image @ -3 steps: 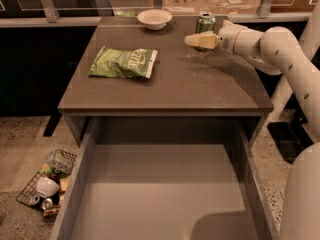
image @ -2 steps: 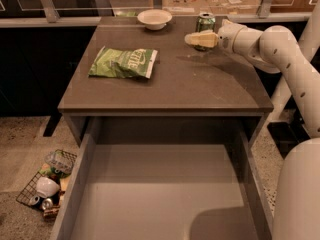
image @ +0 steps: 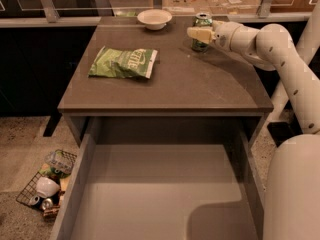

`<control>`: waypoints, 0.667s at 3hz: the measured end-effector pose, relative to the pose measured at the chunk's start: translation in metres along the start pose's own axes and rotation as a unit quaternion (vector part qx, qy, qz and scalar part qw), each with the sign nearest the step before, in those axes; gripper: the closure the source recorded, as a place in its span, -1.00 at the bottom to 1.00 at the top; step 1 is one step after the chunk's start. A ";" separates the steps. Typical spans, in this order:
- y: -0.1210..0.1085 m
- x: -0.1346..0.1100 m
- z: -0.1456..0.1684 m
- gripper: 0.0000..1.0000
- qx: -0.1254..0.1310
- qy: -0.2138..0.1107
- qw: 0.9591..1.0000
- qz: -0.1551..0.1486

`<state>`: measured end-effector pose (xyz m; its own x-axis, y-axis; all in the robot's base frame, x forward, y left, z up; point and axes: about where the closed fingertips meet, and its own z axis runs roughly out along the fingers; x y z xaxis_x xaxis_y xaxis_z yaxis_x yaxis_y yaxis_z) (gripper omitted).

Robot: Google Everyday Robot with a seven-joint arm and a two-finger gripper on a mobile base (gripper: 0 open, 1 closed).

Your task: Place green can into top drawer

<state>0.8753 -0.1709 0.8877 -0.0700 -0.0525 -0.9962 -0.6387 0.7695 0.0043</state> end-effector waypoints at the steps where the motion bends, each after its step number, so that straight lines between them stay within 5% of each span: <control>1: 0.002 0.001 0.003 0.25 -0.002 0.000 1.000 0.001; 2: 0.005 0.001 0.006 0.69 -0.005 0.001 1.000 0.001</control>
Offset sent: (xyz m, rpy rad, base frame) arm 0.0006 0.0034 -0.0010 0.0007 0.0013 0.0042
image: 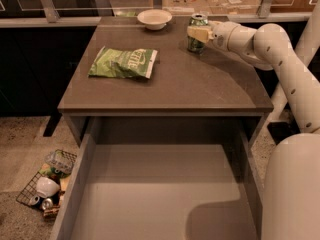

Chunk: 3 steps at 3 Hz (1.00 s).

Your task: Place green can into top drawer

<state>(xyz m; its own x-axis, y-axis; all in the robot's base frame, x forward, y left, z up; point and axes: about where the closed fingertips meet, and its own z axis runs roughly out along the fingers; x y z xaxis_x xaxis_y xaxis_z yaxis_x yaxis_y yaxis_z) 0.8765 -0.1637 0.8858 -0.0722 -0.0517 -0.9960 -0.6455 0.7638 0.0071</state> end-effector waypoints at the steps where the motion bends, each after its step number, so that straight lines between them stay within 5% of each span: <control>1: 0.002 0.001 0.003 1.00 -0.002 0.000 1.000 0.001; 3: 0.017 -0.022 -0.015 1.00 -0.002 0.009 1.000 -0.018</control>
Offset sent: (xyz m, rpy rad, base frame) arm 0.0006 0.0034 -0.0009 0.0007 0.0012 0.0042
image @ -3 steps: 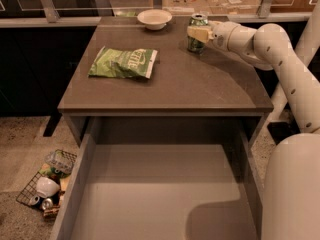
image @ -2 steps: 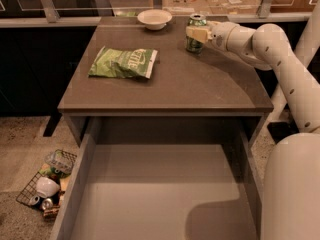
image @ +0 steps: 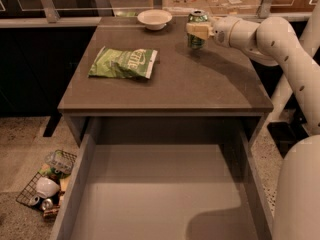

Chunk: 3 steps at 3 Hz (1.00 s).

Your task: Place green can into top drawer

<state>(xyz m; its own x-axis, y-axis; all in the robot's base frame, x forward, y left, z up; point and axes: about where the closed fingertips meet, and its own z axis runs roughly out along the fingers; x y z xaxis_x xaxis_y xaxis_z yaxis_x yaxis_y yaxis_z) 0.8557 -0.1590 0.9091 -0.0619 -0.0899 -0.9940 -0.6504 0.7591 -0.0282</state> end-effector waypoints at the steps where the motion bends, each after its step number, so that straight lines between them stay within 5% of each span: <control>1: 0.018 -0.032 -0.038 1.00 0.015 0.004 1.000 -0.023; 3: 0.093 -0.052 -0.136 1.00 0.022 -0.012 1.000 -0.016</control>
Offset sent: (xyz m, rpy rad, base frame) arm -0.1652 -0.0220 0.0802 -0.0429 -0.0326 -0.0383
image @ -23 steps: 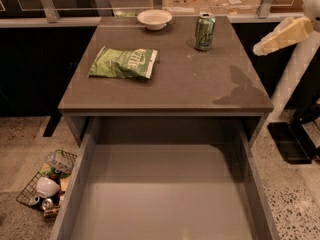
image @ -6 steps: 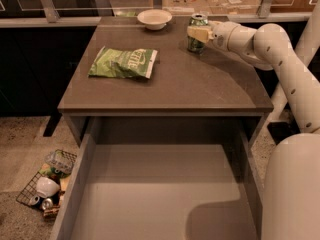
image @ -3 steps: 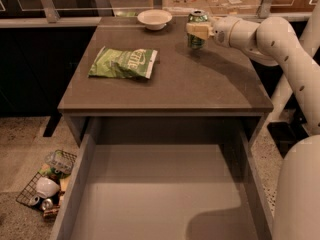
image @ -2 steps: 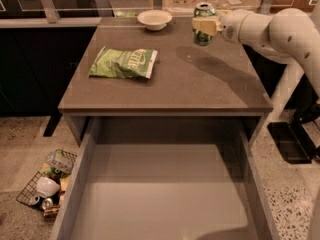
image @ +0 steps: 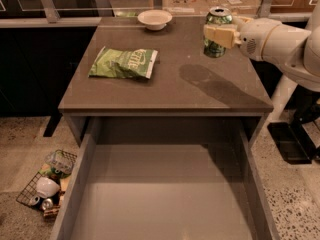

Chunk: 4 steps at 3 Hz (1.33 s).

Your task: Place green can into top drawer

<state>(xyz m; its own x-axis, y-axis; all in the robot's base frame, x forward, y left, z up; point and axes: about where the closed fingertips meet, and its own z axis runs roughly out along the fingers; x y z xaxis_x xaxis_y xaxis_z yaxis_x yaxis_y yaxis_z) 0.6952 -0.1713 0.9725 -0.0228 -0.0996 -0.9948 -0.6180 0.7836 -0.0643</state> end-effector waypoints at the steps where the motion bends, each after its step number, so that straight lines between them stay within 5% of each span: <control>1: 0.050 0.009 -0.036 1.00 0.002 -0.008 1.000 0.003; 2: 0.111 0.042 -0.061 1.00 -0.025 0.000 1.000 0.003; 4: 0.205 0.158 -0.103 1.00 -0.104 0.016 0.994 0.004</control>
Offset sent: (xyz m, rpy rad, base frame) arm -0.2140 0.0742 -0.0923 -0.0025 0.0293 0.1036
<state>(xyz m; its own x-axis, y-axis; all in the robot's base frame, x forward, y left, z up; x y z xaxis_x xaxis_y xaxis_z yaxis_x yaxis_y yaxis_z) 0.4838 -0.0898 0.8107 -0.0521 -0.1163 -0.9918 -0.7667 0.6411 -0.0349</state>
